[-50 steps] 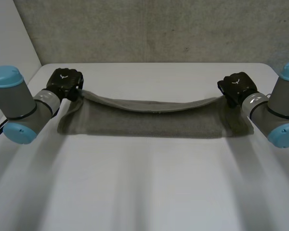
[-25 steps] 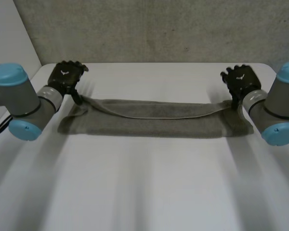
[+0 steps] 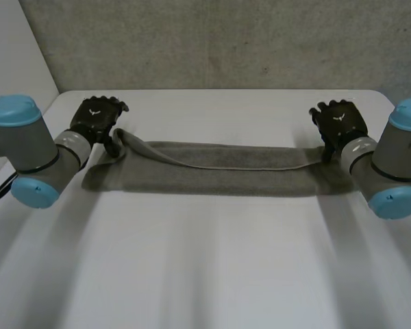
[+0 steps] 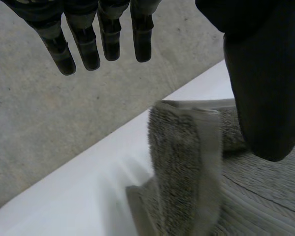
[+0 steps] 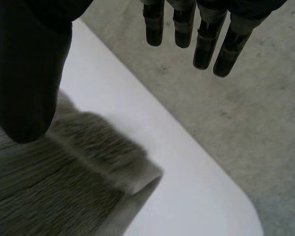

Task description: Fold the towel.

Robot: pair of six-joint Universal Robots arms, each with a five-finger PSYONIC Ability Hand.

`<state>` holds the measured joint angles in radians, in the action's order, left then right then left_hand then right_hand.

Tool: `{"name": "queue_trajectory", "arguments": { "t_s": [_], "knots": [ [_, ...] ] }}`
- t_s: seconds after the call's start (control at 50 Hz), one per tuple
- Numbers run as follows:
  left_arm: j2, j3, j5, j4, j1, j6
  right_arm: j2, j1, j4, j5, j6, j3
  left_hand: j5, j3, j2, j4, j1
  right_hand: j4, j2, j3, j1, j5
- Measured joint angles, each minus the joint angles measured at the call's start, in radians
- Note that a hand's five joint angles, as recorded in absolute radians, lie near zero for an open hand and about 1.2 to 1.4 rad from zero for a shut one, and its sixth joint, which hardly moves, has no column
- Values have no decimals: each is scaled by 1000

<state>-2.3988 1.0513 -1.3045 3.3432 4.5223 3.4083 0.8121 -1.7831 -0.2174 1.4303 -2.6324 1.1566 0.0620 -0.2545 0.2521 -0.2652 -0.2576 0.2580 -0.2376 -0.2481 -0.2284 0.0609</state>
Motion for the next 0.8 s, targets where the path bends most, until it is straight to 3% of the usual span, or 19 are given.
{"name": "queue_trajectory", "arguments": {
  "t_s": [0.18,0.38,0.6,0.8],
  "knots": [
    [39,53,10,11,-3,1,29,6,11,-32,4,61,0,0,0,0,0,0,0,0,0,0],
    [-112,-126,3,17,-42,1,-124,-2,-25,-67,13,-57,0,0,0,0,0,0,0,0,0,0],
    [-347,-443,-25,16,-50,6,-183,-3,-6,-38,33,-165,0,0,0,0,0,0,0,0,0,0],
    [-428,-612,-111,15,-44,13,-185,-1,-32,30,35,-239,0,0,0,0,0,0,0,0,0,0]
  ]
}}
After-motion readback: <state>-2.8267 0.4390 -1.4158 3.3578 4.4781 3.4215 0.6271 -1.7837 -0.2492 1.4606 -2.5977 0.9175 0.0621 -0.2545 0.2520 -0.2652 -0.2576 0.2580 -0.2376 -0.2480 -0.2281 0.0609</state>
